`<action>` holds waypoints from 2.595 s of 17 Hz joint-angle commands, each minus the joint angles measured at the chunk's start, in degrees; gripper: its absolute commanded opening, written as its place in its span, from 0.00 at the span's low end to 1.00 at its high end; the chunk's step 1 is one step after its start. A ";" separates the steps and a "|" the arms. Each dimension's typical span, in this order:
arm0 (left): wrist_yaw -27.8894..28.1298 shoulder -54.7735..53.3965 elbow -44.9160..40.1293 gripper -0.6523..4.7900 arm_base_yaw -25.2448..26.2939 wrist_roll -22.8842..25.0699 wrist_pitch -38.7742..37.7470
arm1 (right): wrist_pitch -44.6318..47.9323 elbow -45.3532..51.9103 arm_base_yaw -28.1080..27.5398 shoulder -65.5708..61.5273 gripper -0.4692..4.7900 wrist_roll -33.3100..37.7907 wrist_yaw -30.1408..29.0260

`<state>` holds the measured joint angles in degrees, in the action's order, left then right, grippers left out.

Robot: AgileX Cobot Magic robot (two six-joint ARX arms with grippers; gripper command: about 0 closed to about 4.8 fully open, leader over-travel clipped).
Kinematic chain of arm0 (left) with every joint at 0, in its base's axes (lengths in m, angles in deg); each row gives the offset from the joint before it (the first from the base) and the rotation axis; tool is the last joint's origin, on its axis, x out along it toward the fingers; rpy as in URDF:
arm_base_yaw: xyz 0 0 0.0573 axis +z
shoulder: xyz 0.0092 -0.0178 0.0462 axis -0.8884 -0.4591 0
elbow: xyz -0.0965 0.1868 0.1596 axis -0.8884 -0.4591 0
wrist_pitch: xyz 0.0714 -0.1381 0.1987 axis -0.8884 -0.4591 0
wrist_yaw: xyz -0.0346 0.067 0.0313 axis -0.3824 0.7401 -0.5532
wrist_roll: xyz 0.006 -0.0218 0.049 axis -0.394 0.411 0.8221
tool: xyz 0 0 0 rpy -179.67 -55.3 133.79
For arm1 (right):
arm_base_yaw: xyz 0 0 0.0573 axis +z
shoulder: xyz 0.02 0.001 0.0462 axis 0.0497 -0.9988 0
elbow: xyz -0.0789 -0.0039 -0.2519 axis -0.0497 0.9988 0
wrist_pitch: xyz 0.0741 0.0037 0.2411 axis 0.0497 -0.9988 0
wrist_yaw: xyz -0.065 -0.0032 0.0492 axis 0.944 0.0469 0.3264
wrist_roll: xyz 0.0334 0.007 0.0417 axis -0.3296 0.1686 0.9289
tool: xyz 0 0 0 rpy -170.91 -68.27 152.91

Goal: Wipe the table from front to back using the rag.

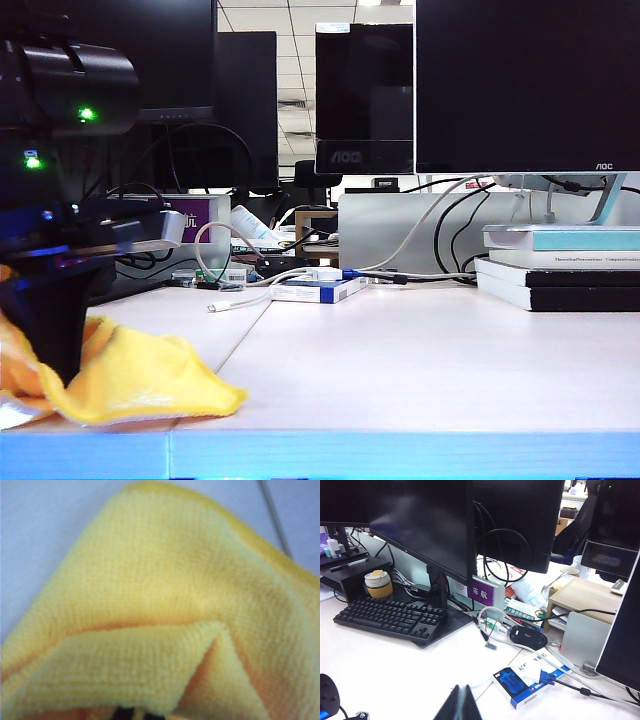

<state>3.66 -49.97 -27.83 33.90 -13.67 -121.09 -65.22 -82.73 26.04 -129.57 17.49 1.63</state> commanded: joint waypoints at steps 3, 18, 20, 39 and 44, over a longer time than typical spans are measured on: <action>2.05 -2.23 -1.57 0.11 -0.31 -0.42 12.20 | 0.90 -0.31 0.02 0.83 0.09 0.04 -0.11; 1.29 -1.66 19.15 0.78 -0.28 0.33 -2.69 | 0.39 -0.24 0.02 -0.13 0.09 0.02 -0.13; 1.31 -0.59 25.18 0.70 -0.28 0.81 -8.11 | -0.35 -0.17 0.02 -2.75 0.09 0.02 -2.47; 0.13 6.54 28.04 0.11 -0.28 2.32 -13.49 | 18.82 14.43 2.54 -23.56 0.56 -2.95 -25.42; -1.31 6.82 28.04 0.11 -0.28 2.27 -13.97 | 27.82 14.32 7.39 -32.13 0.56 -2.93 -28.87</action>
<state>2.78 -43.41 -0.21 33.61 -11.27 -135.08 -41.14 -68.15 32.64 -160.91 14.63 -27.09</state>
